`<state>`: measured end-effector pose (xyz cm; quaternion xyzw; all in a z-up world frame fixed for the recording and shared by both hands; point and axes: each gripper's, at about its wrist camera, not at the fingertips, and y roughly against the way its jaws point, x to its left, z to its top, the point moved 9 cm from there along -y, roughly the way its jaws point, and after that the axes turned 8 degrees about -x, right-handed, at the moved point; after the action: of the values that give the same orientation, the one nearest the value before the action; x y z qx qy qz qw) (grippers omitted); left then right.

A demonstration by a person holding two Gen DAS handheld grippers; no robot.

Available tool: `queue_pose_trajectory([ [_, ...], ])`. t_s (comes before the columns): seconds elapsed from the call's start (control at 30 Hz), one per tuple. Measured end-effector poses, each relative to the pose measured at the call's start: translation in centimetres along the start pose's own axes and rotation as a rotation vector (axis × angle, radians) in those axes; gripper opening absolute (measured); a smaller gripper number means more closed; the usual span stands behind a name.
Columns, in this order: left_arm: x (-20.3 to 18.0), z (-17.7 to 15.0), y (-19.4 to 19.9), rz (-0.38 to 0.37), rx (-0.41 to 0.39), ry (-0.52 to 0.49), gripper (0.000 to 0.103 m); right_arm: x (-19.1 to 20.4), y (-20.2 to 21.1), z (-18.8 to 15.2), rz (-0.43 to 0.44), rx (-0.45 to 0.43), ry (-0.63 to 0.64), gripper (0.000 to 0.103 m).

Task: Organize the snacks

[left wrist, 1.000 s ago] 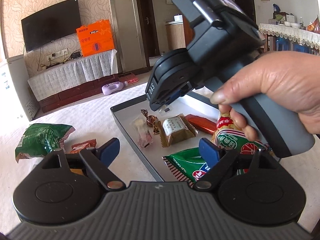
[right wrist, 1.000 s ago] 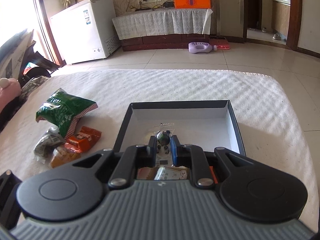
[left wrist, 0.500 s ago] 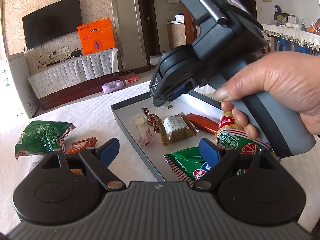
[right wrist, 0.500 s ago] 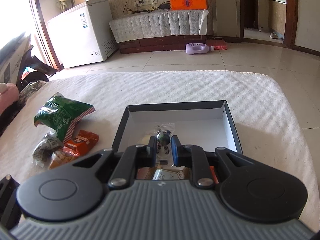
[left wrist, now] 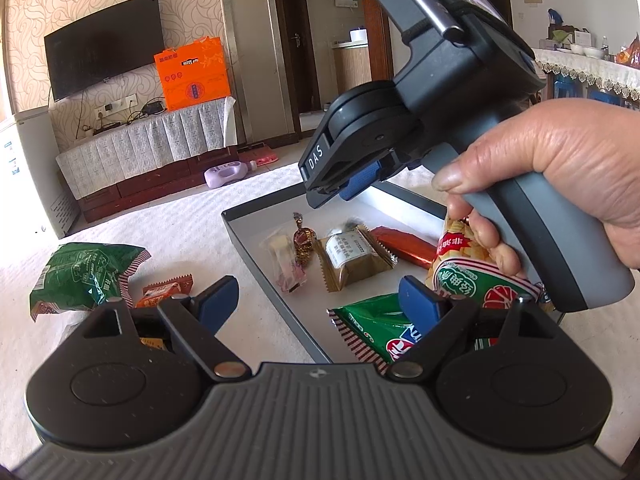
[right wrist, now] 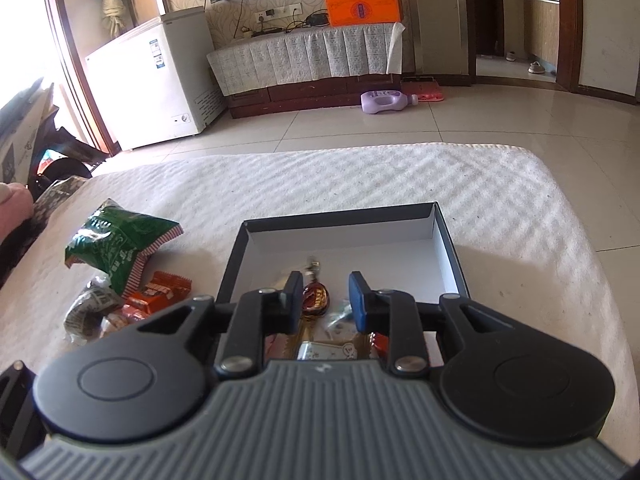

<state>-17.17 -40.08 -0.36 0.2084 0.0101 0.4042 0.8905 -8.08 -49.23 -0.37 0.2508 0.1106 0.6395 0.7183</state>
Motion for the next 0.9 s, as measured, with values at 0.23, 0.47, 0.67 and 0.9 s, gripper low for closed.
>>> queue_pose_trajectory([
  [0.23, 0.0, 0.0, 0.0, 0.001, 0.001, 0.0, 0.09, 0.2, 0.4, 0.2, 0.01, -0.009, -0.008, 0.029],
  [0.47, 0.1, 0.0, -0.1, 0.003, 0.0, -0.002, 0.091, 0.2, 1.8, 1.1, 0.005, -0.055, -0.017, 0.046],
  [0.67, 0.3, 0.1, -0.2, 0.007, 0.001, 0.005, 0.093, 0.4, 2.8, 0.4, -0.006, -0.043, -0.001, 0.046],
  [0.9, 0.8, 0.5, -0.2, 0.022, -0.007, 0.023, 0.093, 2.1, 4.9, -0.2, -0.006, -0.046, 0.052, 0.046],
])
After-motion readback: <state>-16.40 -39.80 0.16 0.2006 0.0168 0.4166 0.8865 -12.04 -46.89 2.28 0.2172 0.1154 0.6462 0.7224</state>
